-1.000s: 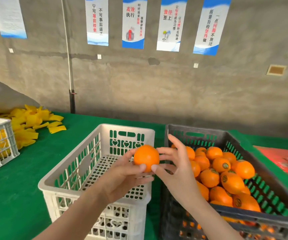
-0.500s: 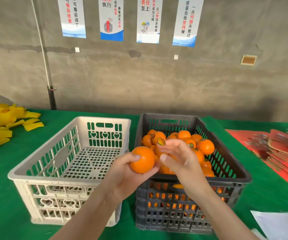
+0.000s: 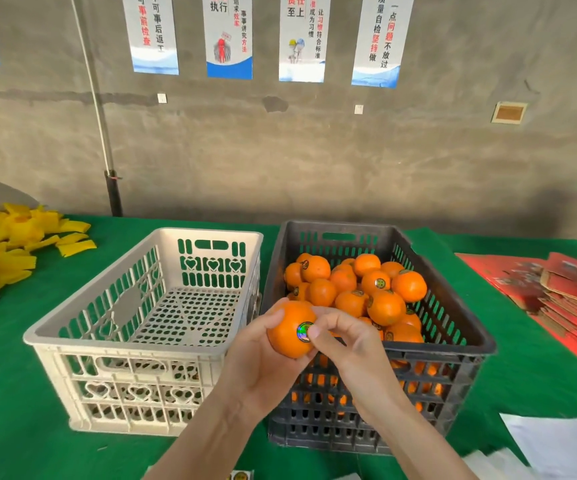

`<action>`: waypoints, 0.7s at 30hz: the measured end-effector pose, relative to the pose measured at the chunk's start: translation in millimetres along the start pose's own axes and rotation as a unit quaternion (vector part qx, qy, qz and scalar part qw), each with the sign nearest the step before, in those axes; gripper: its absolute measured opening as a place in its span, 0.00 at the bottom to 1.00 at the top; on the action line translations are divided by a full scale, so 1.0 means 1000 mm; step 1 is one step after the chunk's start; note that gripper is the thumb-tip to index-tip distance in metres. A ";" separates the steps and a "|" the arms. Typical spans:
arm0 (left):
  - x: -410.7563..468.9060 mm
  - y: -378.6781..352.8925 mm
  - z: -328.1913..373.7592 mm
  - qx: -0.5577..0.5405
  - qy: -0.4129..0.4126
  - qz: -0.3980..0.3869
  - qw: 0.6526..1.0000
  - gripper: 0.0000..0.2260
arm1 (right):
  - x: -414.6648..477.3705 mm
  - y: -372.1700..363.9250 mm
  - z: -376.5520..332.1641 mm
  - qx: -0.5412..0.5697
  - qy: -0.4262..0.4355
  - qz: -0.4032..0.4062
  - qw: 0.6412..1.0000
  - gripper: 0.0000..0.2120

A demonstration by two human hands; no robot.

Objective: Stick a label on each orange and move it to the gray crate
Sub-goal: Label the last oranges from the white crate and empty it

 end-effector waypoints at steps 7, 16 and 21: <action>0.001 -0.001 -0.005 0.007 -0.015 0.009 1.000 0.19 | -0.002 0.006 0.000 -0.139 0.095 0.036 0.985 0.06; 0.003 0.004 -0.004 0.018 -0.019 0.008 1.000 0.19 | -0.005 0.014 0.003 -0.131 0.115 0.104 0.979 0.19; 0.007 -0.007 -0.005 0.020 -0.024 -0.028 0.999 0.12 | -0.010 0.003 0.006 -0.120 0.138 0.027 0.983 0.24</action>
Point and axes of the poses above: each hand's wrist, its own x-axis towards the middle knuckle, its own y-axis out of the back of the hand, z = x × y, the point moved 7 cm from there along x, towards the middle knuckle, and after that the axes turned 12 degrees about x, right-handed, at the moved point
